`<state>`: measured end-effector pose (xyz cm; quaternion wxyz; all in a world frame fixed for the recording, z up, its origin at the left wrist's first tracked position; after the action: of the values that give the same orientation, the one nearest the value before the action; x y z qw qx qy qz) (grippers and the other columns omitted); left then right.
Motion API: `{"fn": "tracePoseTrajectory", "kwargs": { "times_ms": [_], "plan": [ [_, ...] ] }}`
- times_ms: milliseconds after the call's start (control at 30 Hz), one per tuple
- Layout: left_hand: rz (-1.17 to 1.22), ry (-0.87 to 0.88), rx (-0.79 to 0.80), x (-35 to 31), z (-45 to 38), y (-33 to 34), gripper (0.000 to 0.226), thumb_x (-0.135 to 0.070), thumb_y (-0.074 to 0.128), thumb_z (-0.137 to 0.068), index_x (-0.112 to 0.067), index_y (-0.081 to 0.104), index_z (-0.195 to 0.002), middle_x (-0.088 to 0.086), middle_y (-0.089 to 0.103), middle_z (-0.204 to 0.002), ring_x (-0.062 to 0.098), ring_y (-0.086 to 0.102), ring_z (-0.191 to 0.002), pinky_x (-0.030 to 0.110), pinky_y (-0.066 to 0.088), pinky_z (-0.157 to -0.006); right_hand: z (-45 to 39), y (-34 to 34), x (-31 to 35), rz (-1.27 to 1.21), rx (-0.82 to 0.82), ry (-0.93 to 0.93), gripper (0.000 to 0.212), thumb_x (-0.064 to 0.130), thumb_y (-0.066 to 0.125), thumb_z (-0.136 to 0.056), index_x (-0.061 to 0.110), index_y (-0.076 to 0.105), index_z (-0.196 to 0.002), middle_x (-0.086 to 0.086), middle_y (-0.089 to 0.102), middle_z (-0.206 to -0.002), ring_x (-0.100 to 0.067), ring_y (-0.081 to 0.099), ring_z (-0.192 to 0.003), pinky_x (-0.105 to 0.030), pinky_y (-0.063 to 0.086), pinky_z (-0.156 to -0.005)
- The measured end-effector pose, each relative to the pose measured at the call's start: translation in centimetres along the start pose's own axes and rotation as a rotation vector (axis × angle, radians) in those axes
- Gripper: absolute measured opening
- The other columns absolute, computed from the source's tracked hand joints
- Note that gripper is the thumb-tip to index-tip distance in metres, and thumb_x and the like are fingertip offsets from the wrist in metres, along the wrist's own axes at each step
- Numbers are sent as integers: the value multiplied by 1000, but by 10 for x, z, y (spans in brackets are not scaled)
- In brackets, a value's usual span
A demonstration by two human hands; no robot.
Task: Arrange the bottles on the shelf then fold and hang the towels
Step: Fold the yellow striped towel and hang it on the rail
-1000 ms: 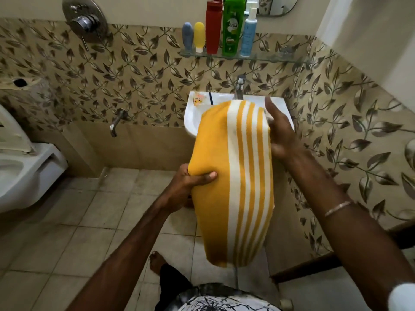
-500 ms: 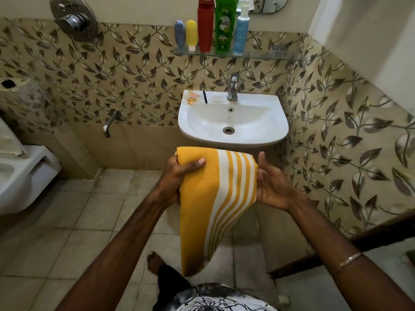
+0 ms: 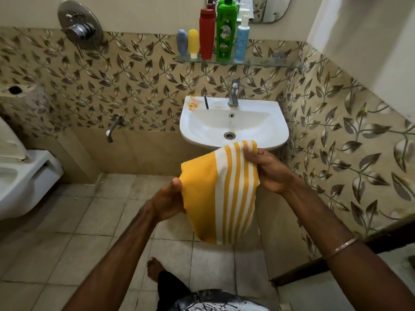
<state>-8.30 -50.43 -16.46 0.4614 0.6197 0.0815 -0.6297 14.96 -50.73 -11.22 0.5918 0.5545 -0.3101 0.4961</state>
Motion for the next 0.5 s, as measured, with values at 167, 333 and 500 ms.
{"fn": "tracePoseTrajectory", "kwargs": {
  "times_ms": [167, 333, 500],
  "plan": [
    [-258, -52, 35, 10, -2, 19, 109, -51, 96, -45, -33, 42, -138, -3, 64, -134, 19, 64, -121, 40, 55, -95, -2, -25, 17, -141, -142, -41, 47, 40, 62, -91, 6, 64, -124, -20, 70, -119, -33, 69, -106, -42, 57, -92],
    [-109, 95, -54, -5, -19, 39, 82, -25, 87, -71, -17, 48, -143, 13, 63, -135, 36, 62, -121, 55, 53, -96, 10, -54, -5, -282, -161, 16, 41, 55, 62, -95, 17, 53, -106, -9, 45, -92, -25, 52, -83, -33, 34, -77],
    [-66, 120, -147, -15, -28, 40, 55, -14, 75, -77, -11, 60, -129, 15, 69, -124, 36, 67, -111, 46, 58, -85, 33, -42, -29, -225, -22, 114, 57, 53, 51, -97, 4, 65, -123, -16, 64, -100, -26, 64, -91, -34, 54, -78]
  ]
}}
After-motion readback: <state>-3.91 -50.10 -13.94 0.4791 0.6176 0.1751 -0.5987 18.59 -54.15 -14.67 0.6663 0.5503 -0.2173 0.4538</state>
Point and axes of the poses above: each hand's wrist, its own z-axis away from the middle knuckle, its own y-axis out of the palm, x = y × z, the point moved 5 cm from there along -z, towards the middle knuckle
